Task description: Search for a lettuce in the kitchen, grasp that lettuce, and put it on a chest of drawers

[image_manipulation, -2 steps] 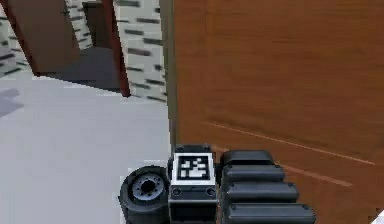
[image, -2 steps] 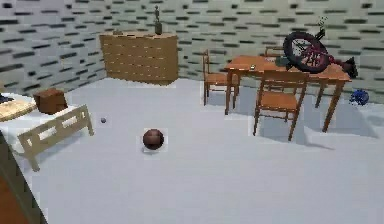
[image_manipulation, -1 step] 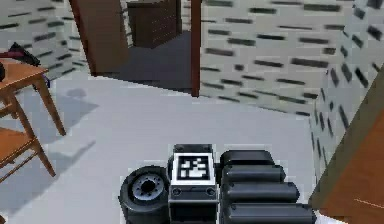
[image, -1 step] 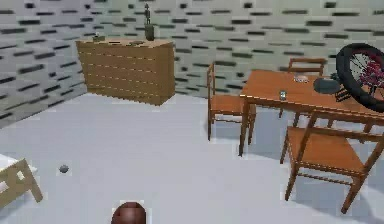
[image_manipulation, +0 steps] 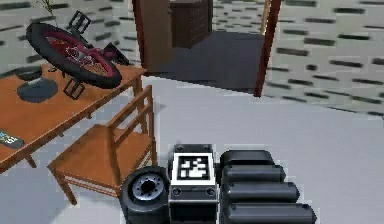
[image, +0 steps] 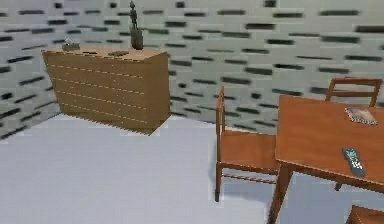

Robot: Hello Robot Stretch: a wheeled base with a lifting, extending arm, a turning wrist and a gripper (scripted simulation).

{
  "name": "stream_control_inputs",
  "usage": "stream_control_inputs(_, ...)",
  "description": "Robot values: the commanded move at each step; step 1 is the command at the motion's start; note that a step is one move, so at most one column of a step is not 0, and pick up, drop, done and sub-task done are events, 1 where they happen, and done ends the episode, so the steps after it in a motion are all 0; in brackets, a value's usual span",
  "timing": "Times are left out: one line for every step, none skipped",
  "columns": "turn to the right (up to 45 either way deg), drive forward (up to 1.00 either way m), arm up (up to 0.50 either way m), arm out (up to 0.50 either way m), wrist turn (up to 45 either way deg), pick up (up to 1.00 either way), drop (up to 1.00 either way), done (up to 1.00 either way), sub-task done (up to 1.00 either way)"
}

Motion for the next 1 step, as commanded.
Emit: stream_control_inputs(0.0,0.35,0.00,0.00,0.0,0.00,0.00,0.00,0.00)
